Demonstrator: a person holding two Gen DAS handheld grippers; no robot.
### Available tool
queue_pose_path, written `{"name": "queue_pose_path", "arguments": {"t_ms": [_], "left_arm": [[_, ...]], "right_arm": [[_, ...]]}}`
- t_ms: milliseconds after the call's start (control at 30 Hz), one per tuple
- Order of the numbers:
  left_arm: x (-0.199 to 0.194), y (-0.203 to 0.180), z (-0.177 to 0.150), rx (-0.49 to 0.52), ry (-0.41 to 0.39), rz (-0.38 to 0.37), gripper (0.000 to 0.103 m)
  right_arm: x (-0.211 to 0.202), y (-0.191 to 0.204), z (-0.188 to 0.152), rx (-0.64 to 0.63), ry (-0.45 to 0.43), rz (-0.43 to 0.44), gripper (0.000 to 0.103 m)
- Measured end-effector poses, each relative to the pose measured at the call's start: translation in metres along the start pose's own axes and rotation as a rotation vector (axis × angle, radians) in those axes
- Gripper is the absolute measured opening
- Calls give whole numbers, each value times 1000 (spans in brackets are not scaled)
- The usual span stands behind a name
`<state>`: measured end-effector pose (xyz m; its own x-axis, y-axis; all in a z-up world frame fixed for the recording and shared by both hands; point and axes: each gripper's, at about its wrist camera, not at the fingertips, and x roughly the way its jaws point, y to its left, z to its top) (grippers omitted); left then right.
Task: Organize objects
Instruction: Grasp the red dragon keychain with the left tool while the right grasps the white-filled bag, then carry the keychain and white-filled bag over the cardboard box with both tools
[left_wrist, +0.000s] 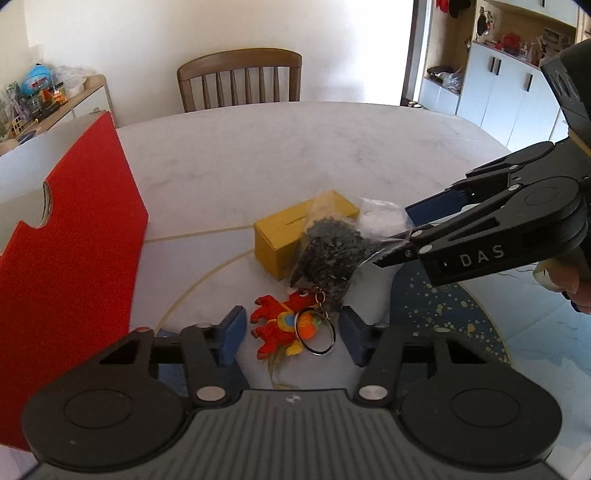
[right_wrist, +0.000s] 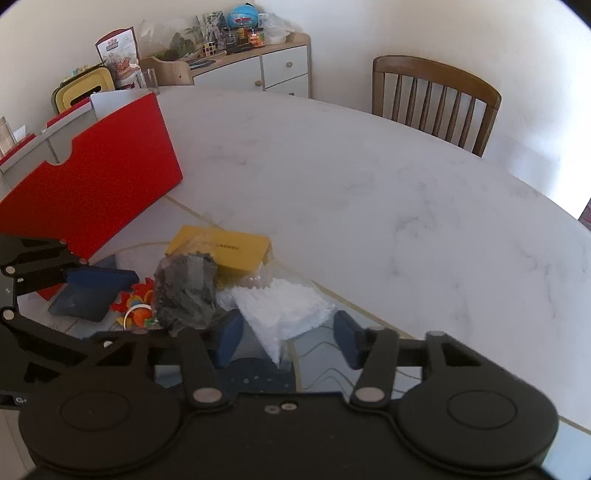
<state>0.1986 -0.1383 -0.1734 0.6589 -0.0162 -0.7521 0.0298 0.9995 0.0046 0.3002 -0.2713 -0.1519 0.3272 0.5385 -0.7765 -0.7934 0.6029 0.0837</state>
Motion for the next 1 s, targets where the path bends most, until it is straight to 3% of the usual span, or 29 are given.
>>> {"name": "queue_pose_path", "arguments": {"t_ms": [33,133,433,633,1000], "left_arm": [[-1,-1,0,4,-1,2,48],[-2,-1,0,4,2,-3,40],[-8,0,1,5,8,-1,38],[-21,3,-5,-12,15,-15,38],[-52,1,-14,-13,14,-50,38]], "right_arm": [[-1,-1,0,4,-3,5,41],[-3,0,-3,8,-11,-6,31],[-15,4,-14,35,-39,-53,13],[-31,6,-28,92,-59,-80,7],[-73,21,-62,203,-80,-131,5]]}}
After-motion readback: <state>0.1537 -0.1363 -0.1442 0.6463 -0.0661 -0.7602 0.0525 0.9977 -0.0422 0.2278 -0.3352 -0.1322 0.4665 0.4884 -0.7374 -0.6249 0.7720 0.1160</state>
